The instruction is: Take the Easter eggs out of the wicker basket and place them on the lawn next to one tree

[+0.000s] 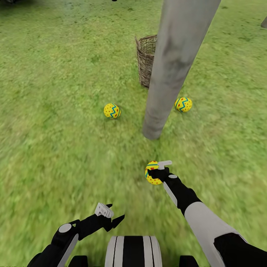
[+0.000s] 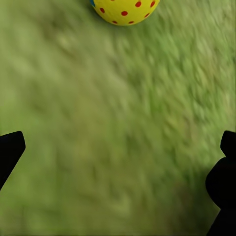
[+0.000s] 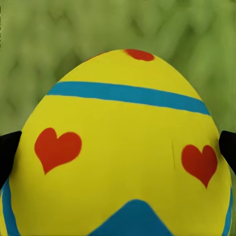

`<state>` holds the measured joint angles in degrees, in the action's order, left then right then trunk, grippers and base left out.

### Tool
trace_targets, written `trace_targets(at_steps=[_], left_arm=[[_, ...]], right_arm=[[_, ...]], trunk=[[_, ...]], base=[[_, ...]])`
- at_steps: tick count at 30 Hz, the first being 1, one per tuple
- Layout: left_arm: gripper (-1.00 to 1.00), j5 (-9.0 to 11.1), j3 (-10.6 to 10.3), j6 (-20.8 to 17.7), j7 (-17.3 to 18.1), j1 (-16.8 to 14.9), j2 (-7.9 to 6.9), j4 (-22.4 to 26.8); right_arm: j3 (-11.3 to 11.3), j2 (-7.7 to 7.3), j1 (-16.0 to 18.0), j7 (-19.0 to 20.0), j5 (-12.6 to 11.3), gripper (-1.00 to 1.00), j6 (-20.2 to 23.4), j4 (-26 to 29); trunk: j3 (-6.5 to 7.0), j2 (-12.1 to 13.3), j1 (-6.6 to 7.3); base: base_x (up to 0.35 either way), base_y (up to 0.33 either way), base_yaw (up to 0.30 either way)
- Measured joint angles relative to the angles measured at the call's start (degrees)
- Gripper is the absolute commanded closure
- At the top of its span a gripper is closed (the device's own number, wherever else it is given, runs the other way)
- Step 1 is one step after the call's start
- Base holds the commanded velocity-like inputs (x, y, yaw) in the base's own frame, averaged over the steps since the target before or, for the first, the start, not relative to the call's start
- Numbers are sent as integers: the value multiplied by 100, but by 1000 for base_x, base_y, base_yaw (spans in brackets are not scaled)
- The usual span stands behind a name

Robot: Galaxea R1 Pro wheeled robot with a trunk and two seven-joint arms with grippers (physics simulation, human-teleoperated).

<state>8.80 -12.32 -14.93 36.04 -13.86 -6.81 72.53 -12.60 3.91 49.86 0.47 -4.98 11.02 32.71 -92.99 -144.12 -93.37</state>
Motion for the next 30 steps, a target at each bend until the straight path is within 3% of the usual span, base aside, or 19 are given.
trace_targets(at_steps=[19,20,30], left_arm=[[-100,1,-1,0,0,-1,0,2],[-100,1,-1,0,0,-1,0,2],[-100,0,-1,0,0,-1,0,-1]], right_arm=[[-12,3,-1,-65,-55,100,-1,49],[-12,3,-1,-65,-55,-100,-7,46],[-6,2,-2,-63,-35,-100,5,54]], trunk=[[-25,0,1],[-25,0,1],[-25,0,0]], base=[[0,0,0],[0,0,0],[0,0,0]])
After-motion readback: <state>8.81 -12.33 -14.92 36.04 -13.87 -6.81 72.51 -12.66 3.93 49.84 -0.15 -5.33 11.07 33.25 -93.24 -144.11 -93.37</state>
